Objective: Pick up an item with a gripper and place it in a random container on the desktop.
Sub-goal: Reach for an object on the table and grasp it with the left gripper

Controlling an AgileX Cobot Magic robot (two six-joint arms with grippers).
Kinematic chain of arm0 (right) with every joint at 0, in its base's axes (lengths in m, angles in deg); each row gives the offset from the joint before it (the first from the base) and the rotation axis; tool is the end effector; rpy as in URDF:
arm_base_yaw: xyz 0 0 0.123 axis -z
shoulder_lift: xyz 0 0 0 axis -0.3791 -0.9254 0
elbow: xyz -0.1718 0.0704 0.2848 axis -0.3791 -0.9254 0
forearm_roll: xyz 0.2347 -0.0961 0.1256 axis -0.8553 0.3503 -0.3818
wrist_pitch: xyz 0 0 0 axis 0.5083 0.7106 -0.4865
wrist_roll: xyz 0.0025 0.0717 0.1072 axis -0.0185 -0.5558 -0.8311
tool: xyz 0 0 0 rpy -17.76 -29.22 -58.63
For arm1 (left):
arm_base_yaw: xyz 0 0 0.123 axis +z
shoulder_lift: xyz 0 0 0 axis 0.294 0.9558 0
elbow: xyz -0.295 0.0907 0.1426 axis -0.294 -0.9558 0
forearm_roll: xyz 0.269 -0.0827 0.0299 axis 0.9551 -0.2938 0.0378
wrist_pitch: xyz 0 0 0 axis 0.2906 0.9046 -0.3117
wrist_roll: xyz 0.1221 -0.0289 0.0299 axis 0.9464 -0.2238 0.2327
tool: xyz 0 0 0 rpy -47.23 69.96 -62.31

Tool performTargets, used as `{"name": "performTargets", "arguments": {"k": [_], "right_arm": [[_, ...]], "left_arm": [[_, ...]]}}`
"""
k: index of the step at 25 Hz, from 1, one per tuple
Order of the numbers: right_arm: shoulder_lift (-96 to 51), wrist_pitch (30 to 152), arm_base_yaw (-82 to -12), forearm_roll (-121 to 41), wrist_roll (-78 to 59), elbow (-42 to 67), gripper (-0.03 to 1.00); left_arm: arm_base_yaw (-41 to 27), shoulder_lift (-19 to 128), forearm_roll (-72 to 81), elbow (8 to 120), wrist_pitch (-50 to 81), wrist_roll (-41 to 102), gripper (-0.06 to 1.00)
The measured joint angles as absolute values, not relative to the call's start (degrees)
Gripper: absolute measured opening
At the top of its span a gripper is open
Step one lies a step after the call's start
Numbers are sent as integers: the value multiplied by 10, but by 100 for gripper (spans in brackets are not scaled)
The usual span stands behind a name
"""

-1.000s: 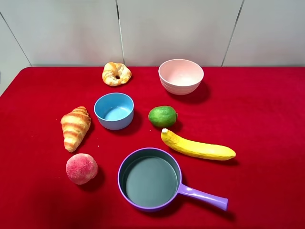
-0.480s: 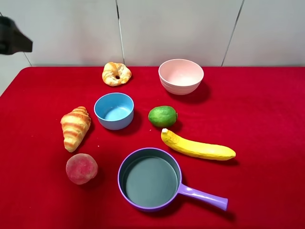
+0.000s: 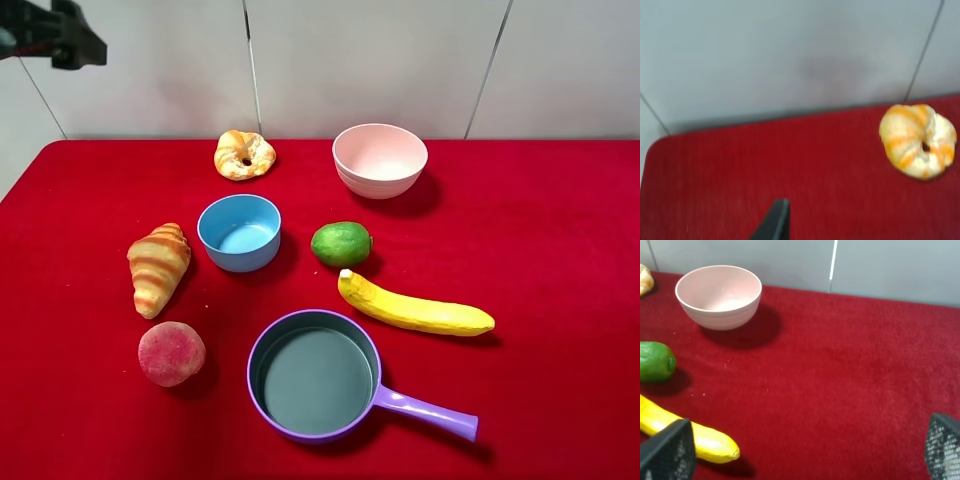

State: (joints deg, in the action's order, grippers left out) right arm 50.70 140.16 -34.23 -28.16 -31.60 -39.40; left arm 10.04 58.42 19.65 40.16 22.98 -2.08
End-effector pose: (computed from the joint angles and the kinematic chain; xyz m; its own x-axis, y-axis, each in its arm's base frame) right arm 0.0048 -0.0059 0.2794 -0.3950 -0.1321 -0.9092 -0.1781 0.9818 -0.0652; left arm 0.3486 -0.0425 0.3418 -0.4462 0.1092 -0.8882 0.1425 0.9885 0.0500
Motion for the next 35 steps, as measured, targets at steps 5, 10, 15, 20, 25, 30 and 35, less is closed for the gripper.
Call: {"name": "performTargets", "arguments": {"k": [5,10,15,20,25,30,35], "right_arm": [[507,1402,-342,-282,-316,-394,69],[507,1402,-342,-282,-316,-394,69],[507,1402,-342,-282,-316,-394,69],[507,1402,-342,-282,-316,-394,69],[507,1402,-342,-282,-316,-394,69],[507,1402,-342,-282,-316,-394,69],[507,1402,-342,-282,-316,-394,69]], "left_arm": [[99,649,197,460,226,-21,99],[87,711,197,516,226,-21,99],[69,771,197,573,226,-21,99],[49,829,197,630,236,-21,99],[32,893,197,694,285,-21,99],[21,952,197,756,344,-21,99],[17,998,197,800,378,-21,99]]}}
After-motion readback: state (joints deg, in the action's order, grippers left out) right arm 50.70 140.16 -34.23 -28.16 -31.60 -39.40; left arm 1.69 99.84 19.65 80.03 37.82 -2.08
